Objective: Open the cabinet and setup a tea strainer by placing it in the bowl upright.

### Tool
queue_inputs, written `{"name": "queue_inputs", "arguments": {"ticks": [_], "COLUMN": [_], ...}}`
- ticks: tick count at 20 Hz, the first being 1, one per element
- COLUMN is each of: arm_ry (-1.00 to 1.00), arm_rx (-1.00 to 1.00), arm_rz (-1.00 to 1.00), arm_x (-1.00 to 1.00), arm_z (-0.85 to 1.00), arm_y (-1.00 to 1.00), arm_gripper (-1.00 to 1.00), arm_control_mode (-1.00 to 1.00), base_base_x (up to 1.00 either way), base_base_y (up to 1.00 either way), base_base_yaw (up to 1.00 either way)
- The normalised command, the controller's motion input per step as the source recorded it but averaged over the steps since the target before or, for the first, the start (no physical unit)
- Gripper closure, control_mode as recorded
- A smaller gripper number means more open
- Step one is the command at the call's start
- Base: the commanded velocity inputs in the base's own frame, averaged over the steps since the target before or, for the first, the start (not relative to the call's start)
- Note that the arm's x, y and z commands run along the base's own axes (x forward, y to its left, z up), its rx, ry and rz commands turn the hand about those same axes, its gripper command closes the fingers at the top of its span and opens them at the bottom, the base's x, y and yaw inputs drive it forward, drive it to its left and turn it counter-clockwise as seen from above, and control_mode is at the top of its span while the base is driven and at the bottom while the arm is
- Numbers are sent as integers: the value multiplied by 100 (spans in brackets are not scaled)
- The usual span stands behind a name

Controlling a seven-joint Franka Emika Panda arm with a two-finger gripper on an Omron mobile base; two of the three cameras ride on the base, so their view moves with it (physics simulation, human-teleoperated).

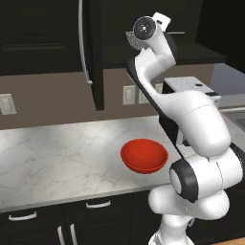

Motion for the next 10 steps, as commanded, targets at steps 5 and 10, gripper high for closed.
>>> {"name": "queue_inputs", "arguments": {"ticks": [5, 10], "arm_ry": [7, 1], "arm_rx": [-1, -1], "arm_rz": [0, 0], "arm_x": [64, 60], "arm_z": [-7, -1], "arm_y": [0, 0], "arm_gripper": [-100, -100], "arm_control_mode": [-100, -100], "base_base_x": [0, 0], "base_base_y": [0, 0], "base_base_yaw": [0, 0]}}
